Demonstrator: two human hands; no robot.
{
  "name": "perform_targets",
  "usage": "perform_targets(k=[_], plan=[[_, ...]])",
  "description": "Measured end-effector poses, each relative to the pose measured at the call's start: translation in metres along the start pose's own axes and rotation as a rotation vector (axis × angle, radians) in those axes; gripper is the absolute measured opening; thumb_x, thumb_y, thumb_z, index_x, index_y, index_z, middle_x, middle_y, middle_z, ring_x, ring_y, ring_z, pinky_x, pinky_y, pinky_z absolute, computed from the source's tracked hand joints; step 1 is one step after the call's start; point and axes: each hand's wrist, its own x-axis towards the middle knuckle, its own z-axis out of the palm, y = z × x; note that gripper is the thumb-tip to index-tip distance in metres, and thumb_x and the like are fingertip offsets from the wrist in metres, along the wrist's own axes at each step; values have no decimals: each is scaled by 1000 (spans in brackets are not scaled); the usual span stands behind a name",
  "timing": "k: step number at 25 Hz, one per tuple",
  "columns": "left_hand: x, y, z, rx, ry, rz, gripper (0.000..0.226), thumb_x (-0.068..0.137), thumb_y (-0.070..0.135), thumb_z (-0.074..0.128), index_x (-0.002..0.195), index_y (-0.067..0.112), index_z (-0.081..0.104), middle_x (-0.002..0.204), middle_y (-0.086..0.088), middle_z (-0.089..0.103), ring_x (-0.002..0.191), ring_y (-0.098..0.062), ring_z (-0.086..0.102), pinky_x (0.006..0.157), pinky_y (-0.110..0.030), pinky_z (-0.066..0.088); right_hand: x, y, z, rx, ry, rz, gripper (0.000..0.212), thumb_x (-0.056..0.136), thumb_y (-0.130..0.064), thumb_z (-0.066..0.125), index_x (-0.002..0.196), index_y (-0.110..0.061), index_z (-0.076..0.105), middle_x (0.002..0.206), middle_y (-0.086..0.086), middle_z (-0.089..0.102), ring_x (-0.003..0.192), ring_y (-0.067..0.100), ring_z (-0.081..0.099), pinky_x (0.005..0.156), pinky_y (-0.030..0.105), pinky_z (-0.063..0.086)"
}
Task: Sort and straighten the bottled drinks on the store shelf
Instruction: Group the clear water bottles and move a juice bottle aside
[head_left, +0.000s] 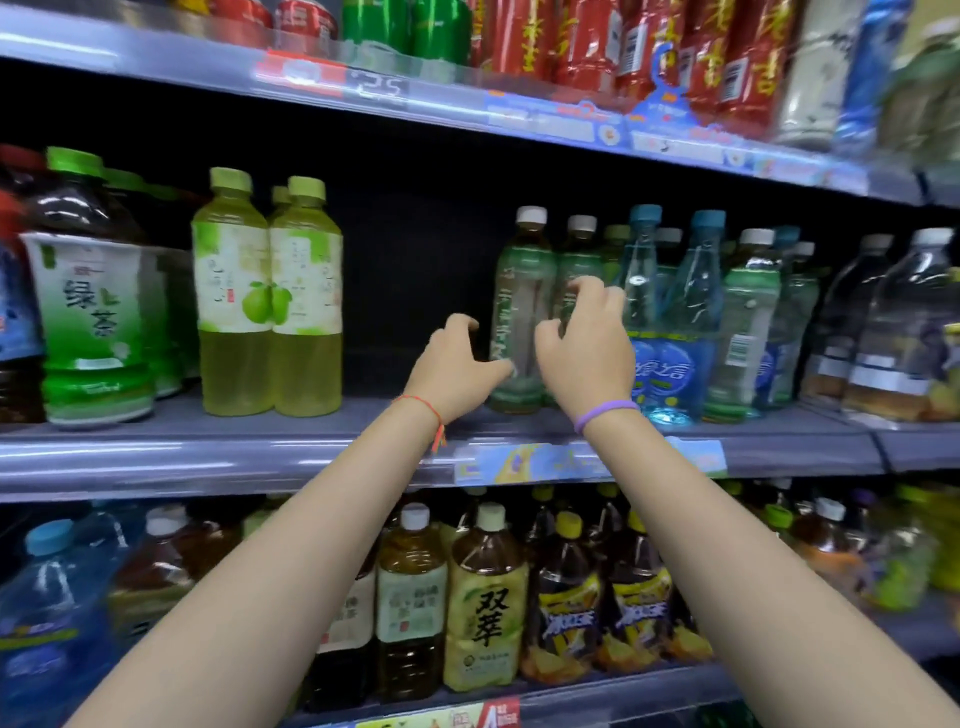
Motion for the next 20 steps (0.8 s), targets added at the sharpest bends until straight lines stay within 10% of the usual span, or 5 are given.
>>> perform_targets(k=[4, 11, 16, 20], plan=[[19, 30, 34, -82, -17, -93, 103, 84, 41, 75, 154, 3, 10, 146, -17, 46, 129, -33, 51, 101, -40, 46, 0, 25, -9, 9, -169, 5, 60, 92, -16, 49, 148, -10, 28, 146, 13, 39, 105, 37, 58, 71, 37, 39], [25, 28, 35, -103, 136, -233, 102, 81, 33, 78, 154, 5, 12, 143, -15, 49, 127, -34, 52, 98, -40, 45, 6, 21, 13, 287, -422, 267, 67, 87, -24, 49, 144, -4, 20, 154, 17, 28, 119, 41, 56, 94, 46, 47], [30, 9, 15, -352, 150, -209, 60, 73, 16, 86, 124, 8, 53, 109, -5, 66, 92, -14, 65, 71, -24, 54, 24, 28, 37, 564, -571, 508, 37, 86, -25, 51, 114, -4, 37, 120, 16, 52, 61, 29, 68, 41, 26, 48], [37, 8, 12, -612, 46, -180, 42, 73, 9, 86, 107, 14, 62, 97, -5, 73, 84, -15, 70, 68, -25, 58, 45, 28, 56, 361, -585, 457, 54, 89, -24, 54, 135, 1, 40, 140, 19, 42, 115, 38, 56, 94, 44, 52]])
